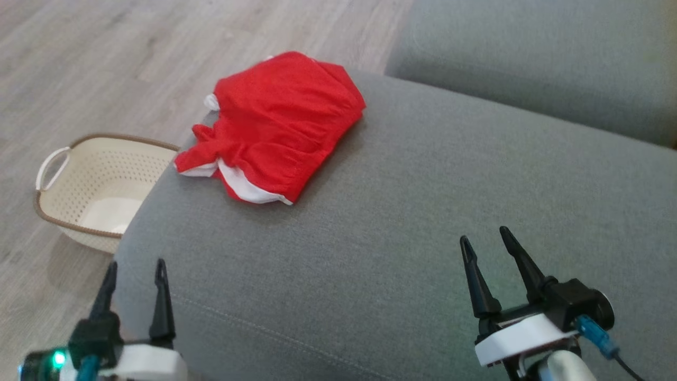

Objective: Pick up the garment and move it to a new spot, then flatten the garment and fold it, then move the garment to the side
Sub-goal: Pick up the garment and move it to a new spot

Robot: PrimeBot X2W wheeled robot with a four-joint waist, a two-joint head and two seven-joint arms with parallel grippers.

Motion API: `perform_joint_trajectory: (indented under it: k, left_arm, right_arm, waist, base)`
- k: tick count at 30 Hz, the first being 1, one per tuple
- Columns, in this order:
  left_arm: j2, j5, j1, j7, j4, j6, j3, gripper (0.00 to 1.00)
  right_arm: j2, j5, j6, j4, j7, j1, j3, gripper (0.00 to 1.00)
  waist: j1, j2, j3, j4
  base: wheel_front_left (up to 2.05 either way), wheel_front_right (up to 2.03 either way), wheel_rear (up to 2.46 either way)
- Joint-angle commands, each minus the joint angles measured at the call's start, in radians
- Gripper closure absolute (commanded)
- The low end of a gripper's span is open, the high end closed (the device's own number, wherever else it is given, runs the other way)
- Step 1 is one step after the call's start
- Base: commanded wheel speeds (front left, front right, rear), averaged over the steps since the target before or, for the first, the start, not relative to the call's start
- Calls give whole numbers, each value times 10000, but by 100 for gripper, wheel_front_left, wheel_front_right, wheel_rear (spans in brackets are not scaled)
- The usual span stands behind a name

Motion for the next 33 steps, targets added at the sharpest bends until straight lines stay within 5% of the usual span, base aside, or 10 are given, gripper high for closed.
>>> perform_joint_trajectory:
  k: [1,19,33]
  left_arm:
    - [215,-112,-887,-124,-324,-91,420,0]
    - [1597,-570,-4986,1875,1898,-1883,-50,0]
    - [2232,-1096,-6541,3519,3763,-2430,-942,0]
  right_arm:
    - [-70,-114,-9,-394,-111,-469,156,0]
    - [-70,-1104,-9,-879,-111,-2148,-128,0]
    - [-70,-1118,-9,-1068,-111,-2922,-252,0]
  waist:
    - [0,0,327,-250]
    - [0,0,3405,-1696]
    - [0,0,4520,-2262]
  base:
    - [0,0,0]
    - [0,0,0]
    - [0,0,0]
